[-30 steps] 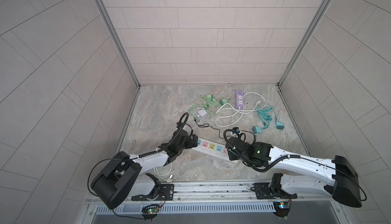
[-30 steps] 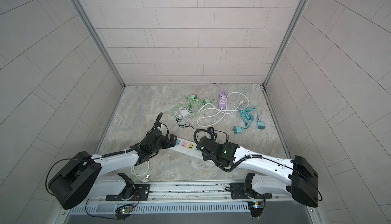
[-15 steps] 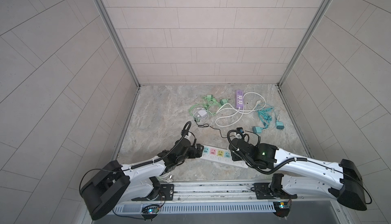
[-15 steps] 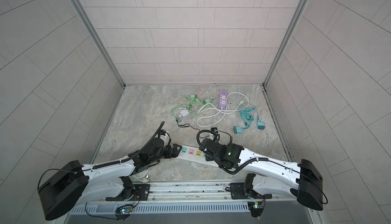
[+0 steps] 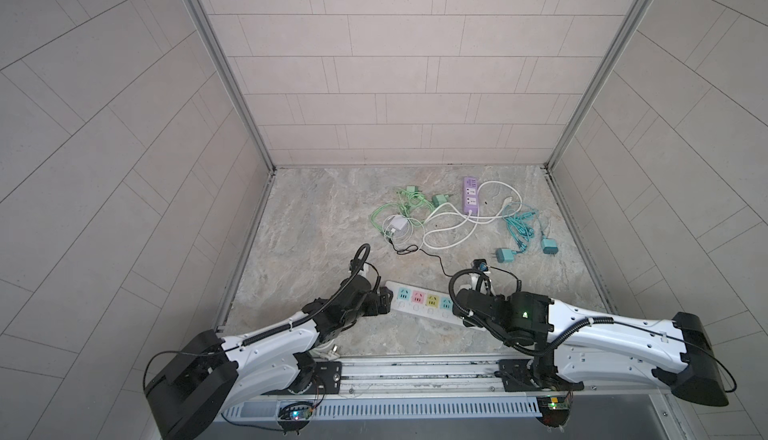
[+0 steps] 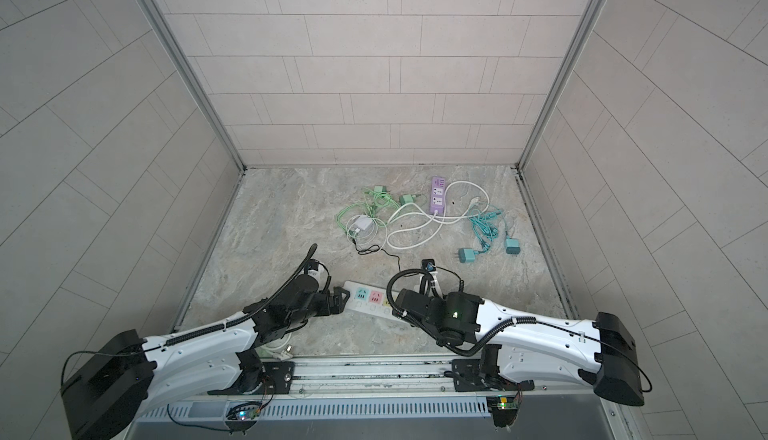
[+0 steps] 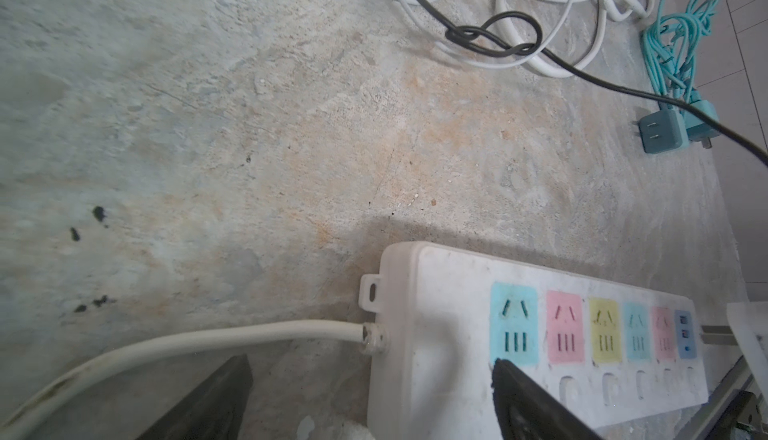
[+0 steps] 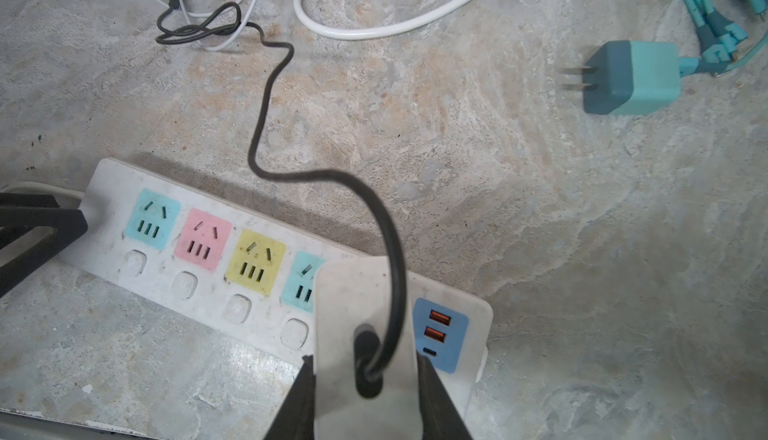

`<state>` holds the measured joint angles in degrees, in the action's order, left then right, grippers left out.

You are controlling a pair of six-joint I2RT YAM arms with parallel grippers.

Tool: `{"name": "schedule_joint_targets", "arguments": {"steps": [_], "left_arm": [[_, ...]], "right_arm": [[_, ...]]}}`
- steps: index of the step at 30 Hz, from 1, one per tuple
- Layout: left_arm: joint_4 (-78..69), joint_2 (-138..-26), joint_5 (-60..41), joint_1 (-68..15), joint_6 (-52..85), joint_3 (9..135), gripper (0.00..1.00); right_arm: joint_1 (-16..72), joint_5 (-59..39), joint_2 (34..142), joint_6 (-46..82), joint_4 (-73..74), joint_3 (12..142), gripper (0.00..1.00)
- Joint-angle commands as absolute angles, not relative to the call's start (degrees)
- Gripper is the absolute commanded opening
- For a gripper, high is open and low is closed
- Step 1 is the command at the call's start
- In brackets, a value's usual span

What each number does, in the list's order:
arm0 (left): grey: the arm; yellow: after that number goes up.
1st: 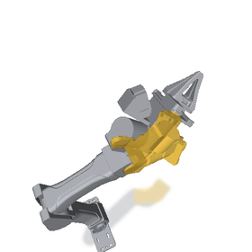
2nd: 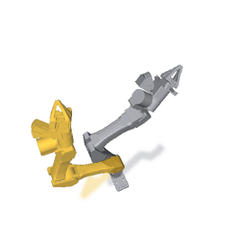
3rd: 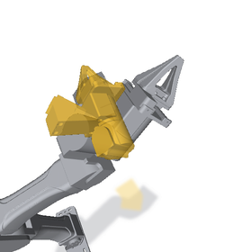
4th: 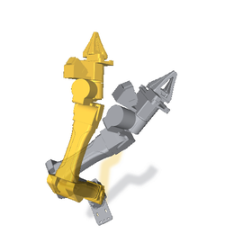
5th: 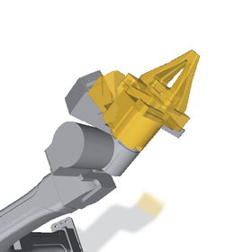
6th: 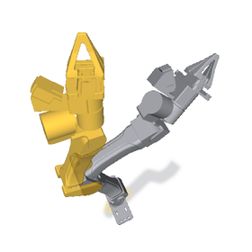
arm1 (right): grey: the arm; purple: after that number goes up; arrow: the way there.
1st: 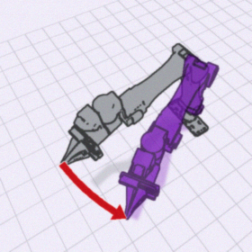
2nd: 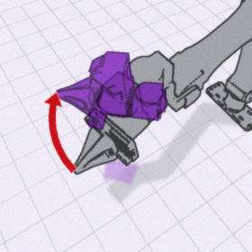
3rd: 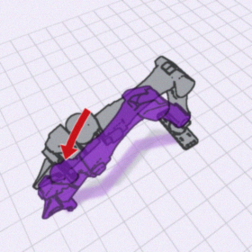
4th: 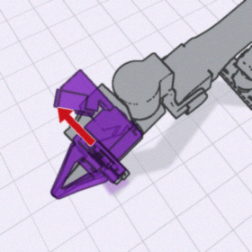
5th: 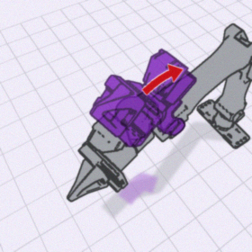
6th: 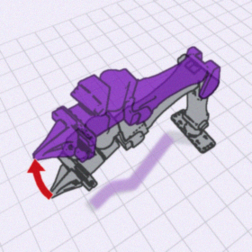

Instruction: Insert the plug

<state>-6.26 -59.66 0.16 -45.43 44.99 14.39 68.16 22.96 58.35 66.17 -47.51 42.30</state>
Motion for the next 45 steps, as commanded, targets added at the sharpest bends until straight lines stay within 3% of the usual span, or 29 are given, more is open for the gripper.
{"name": "schedule_joint_targets", "arguments": {"steps": [1, 29, 45], "left_arm": [[-5.4, -59.2, 1.2, -45.7, 44.0, 14.7, 0.96], [-2.8, -52.4, 1.4, -45.7, 43.3, 12.7, 0.96], [-3.0, -51.2, 4.0, -45.7, 43.5, 12.1, 0.96]], "right_arm": [[69.5, 27.1, 57.3, 71.8, -51.0, 41.9, 0.17], [73.9, 26.6, 63.9, 84.2, -50.2, 40.0, 0.13], [74.1, 26.5, 60.9, 84.9, -52.7, 39.4, 0.10]]}}
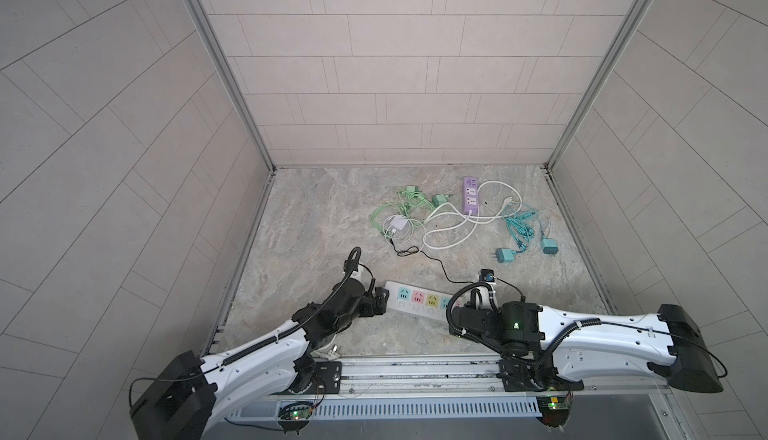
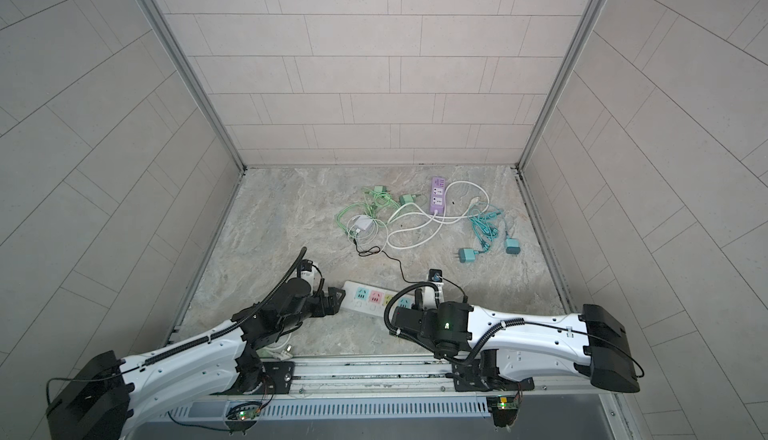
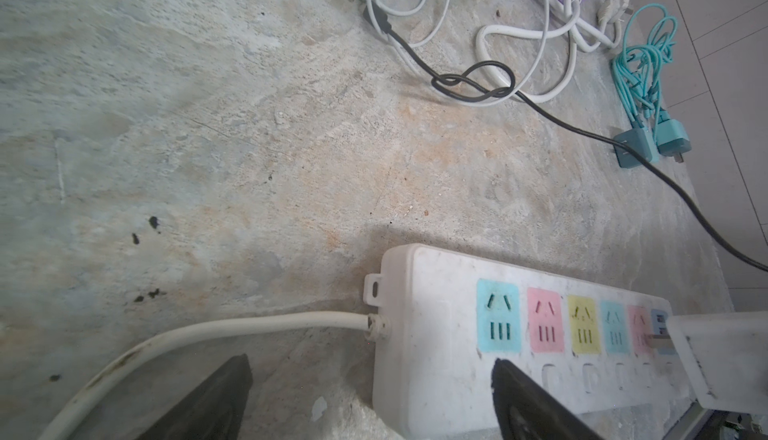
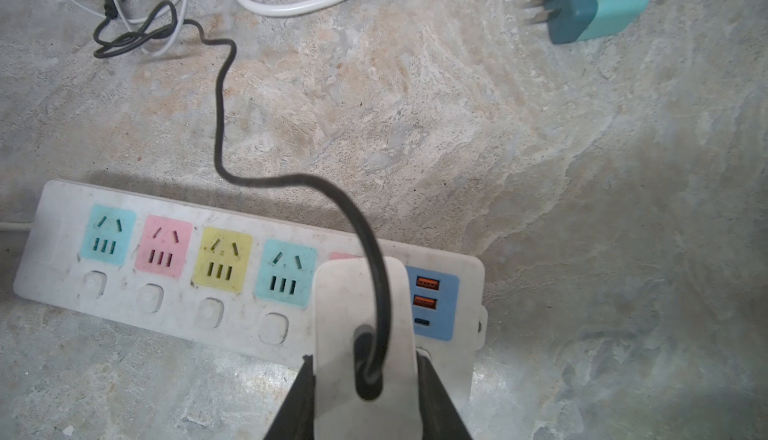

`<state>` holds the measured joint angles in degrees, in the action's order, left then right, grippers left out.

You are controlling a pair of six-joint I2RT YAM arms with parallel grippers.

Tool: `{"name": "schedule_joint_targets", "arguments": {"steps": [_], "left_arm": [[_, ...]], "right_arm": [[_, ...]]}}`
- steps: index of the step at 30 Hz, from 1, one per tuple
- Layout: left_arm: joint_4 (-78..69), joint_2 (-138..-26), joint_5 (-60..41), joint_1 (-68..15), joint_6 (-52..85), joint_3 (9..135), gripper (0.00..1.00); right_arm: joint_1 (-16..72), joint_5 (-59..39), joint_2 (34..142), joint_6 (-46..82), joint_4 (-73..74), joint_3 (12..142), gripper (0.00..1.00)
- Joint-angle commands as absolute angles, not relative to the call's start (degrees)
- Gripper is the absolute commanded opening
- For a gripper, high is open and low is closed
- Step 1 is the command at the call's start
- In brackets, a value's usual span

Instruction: Insert the plug

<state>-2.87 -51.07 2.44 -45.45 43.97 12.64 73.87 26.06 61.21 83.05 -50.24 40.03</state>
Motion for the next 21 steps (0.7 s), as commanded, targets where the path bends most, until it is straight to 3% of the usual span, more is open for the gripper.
{"name": "schedule_joint_targets", "arguments": {"steps": [1, 21], "left_arm": [[-3.2, -51.4, 4.0, -45.7, 43.6, 12.2, 0.96], [-2.5, -49.5, 4.7, -45.7, 43.5, 12.1, 0.96]], "right_arm": [[74.1, 26.2, 61.3, 84.7, -52.0, 39.3, 0.10], [74.6, 22.8, 67.7, 84.1, -49.3, 42.6, 0.09]]}}
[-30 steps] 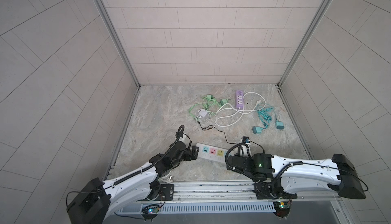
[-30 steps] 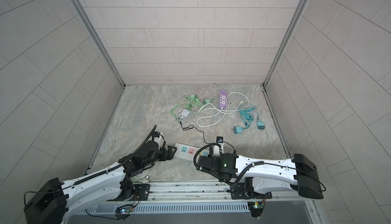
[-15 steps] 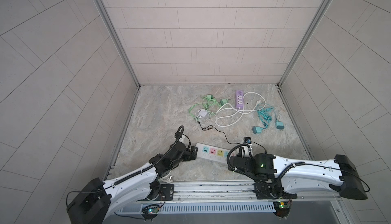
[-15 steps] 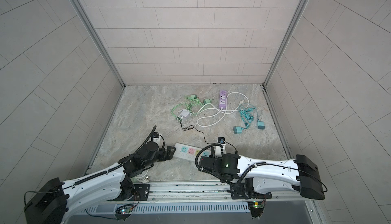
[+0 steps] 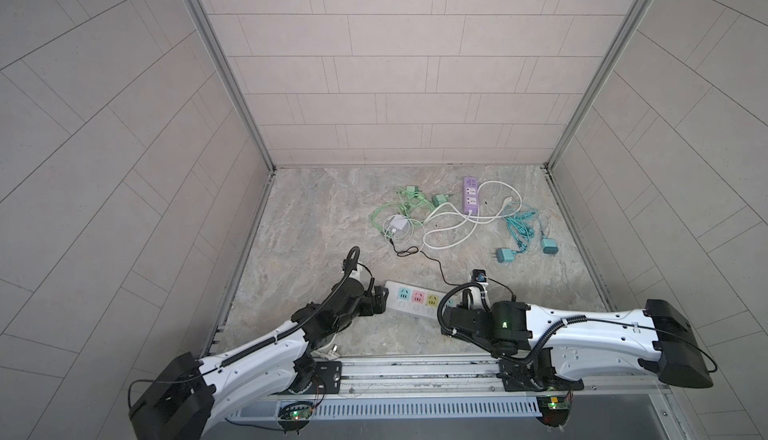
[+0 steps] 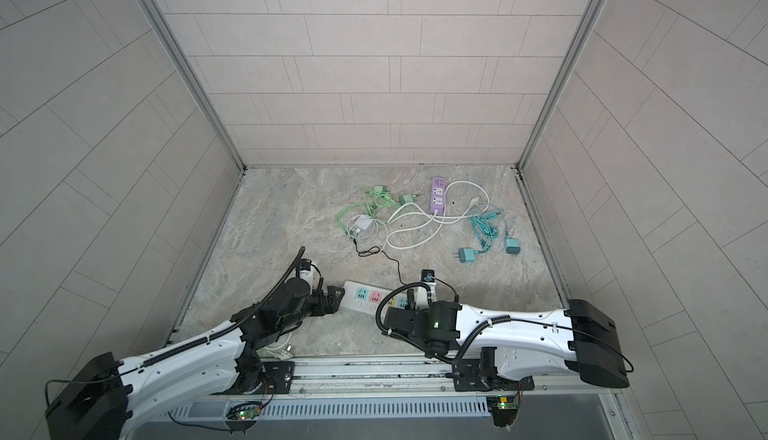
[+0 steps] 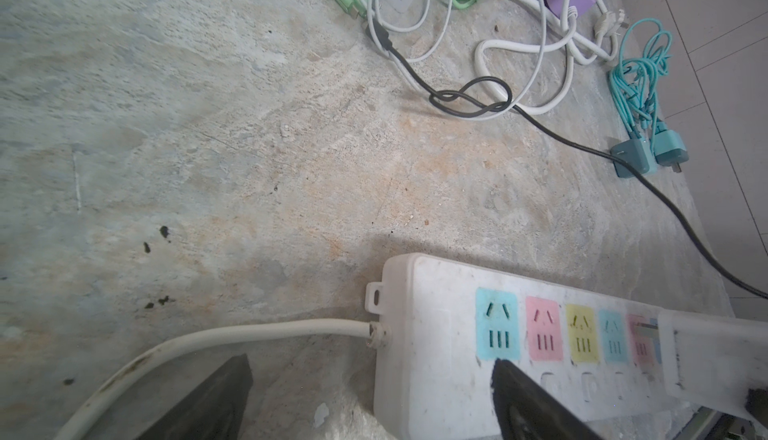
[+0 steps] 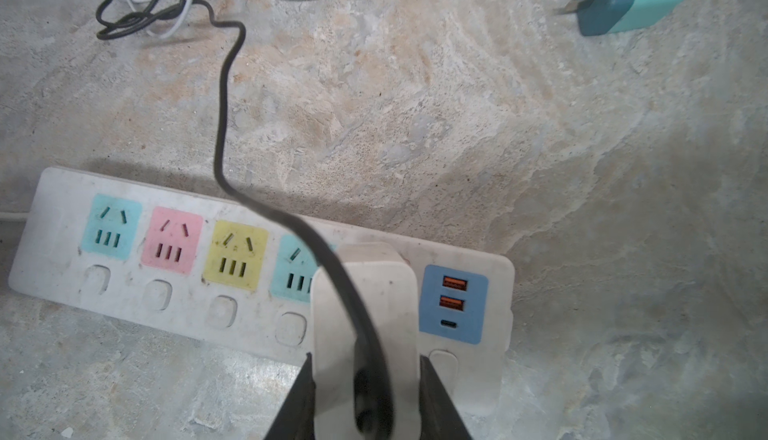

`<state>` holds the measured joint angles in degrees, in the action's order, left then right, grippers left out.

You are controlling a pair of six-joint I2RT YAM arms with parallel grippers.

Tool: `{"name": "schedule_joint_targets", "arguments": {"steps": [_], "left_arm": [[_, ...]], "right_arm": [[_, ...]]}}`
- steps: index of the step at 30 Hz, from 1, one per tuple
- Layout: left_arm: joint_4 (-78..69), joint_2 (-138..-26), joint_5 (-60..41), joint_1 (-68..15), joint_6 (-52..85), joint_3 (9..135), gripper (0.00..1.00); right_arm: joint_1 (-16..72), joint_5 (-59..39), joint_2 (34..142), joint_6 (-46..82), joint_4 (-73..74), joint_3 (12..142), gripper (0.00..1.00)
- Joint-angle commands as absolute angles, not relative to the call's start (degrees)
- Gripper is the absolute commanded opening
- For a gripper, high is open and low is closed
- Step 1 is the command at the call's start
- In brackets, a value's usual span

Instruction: Insert the plug

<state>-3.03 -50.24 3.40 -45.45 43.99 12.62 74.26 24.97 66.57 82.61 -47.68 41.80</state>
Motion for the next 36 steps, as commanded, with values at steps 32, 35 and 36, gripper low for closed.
{"name": "schedule_joint_targets", "arguments": {"steps": [32, 35, 36], "left_arm": [[0.4, -41.9, 7.6, -45.7, 44.5, 10.7, 0.96], [0.6, -41.4, 7.6, -45.7, 44.5, 10.6, 0.96], [0.7, -41.3, 7.8, -45.7, 44.5, 10.6, 0.97]], "right_arm": [[71.4, 16.1, 60.3, 76.7, -56.3, 45.9, 0.02], [70.4, 14.7, 61.3, 76.0, -55.1, 46.1, 0.02], [70.0, 14.5, 61.5, 75.6, -54.9, 46.4, 0.02]]}}
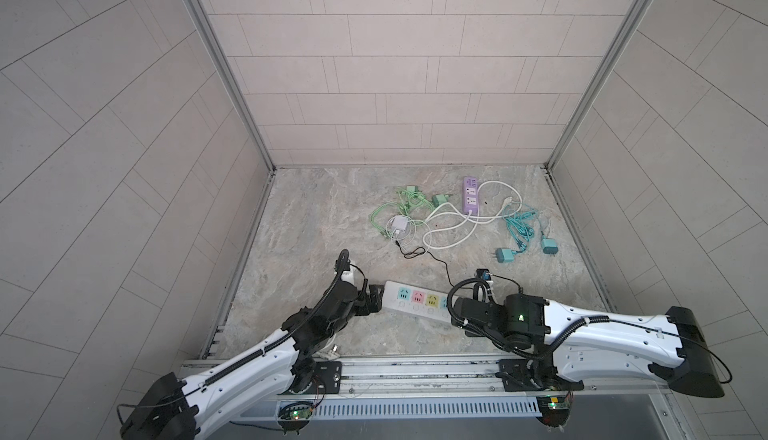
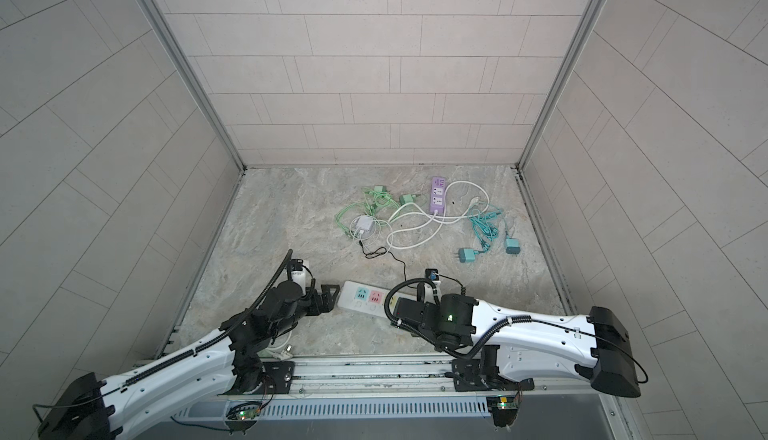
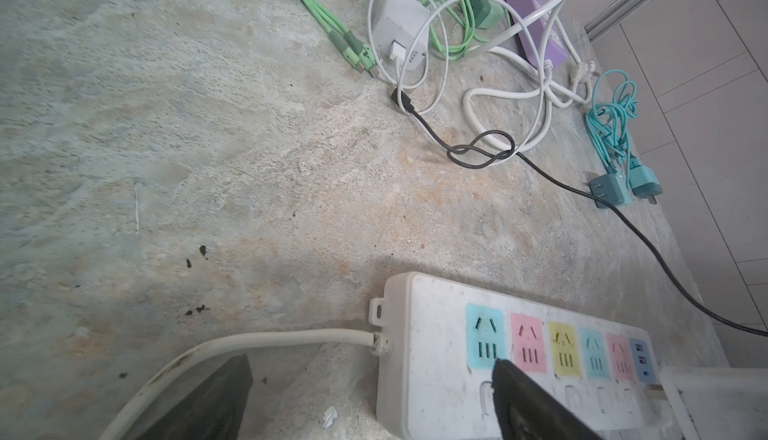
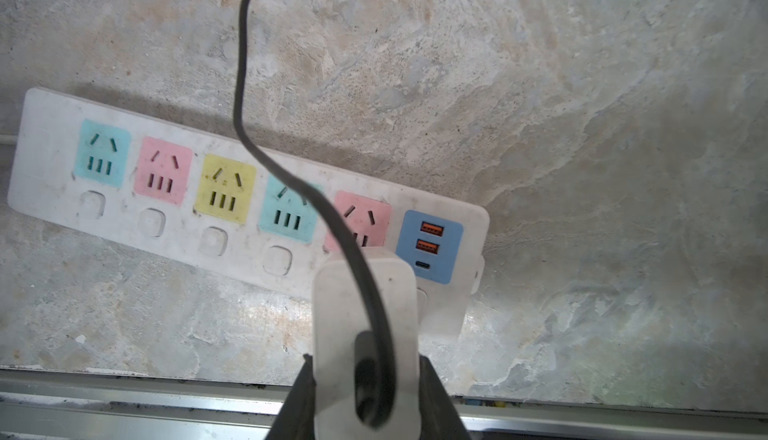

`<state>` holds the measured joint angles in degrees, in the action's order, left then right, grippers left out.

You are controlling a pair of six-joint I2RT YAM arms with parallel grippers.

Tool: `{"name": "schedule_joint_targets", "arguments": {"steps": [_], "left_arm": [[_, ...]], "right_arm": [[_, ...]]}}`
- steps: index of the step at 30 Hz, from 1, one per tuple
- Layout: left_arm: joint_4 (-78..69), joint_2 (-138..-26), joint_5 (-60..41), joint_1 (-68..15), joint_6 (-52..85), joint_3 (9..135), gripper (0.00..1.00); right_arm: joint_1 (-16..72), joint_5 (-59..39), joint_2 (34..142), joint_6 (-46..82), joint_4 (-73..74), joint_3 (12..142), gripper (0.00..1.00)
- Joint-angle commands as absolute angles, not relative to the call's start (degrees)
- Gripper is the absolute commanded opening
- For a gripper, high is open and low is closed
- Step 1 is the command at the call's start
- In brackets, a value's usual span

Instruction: Insert the plug

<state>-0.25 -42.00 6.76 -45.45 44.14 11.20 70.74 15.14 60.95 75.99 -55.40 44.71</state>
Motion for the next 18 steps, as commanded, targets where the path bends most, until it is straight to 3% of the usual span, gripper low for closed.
{"name": "schedule_joint_targets", "arguments": {"steps": [1, 18], "left_arm": [[0.7, -41.2, 7.8, -45.7, 44.5, 10.5, 0.96], [0.2, -40.1, 8.3, -45.7, 44.5, 9.8, 0.97]], "right_arm": [[69.7, 14.3, 61.7, 75.4, -54.9, 46.5, 0.02], [64.1, 10.0, 63.0, 72.7, -51.3, 45.1, 0.01]]}}
